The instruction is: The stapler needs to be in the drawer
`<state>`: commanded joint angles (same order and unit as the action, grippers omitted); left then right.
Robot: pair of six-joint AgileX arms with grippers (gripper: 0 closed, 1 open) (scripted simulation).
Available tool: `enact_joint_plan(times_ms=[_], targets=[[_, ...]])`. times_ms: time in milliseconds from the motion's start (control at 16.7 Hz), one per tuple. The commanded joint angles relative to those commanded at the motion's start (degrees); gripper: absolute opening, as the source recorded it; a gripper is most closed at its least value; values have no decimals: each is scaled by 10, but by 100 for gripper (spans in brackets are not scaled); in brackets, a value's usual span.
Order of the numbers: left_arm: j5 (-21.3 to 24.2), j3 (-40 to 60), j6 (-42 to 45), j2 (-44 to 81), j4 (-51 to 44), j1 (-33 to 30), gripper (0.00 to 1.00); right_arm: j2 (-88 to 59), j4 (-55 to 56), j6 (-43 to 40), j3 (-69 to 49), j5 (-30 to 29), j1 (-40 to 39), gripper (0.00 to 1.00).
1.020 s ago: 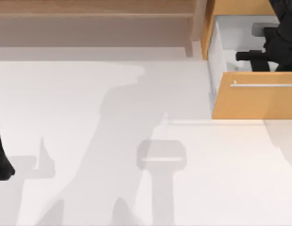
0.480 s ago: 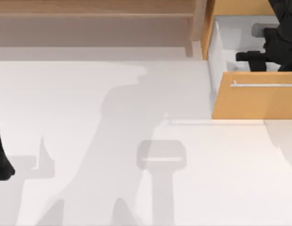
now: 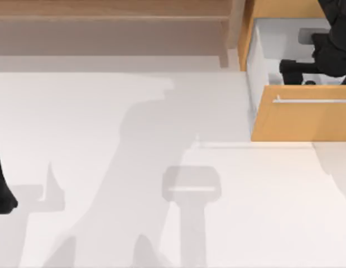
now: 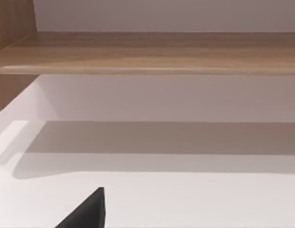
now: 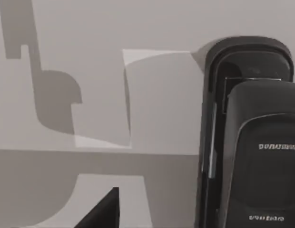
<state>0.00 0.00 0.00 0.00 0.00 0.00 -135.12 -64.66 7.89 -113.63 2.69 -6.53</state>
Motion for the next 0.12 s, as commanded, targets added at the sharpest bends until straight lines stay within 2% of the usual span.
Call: enact_joint_plan(times_ms=[120], targets=[[0,0,0,0,0,0,100,0,0,0,0,0,0,100]])
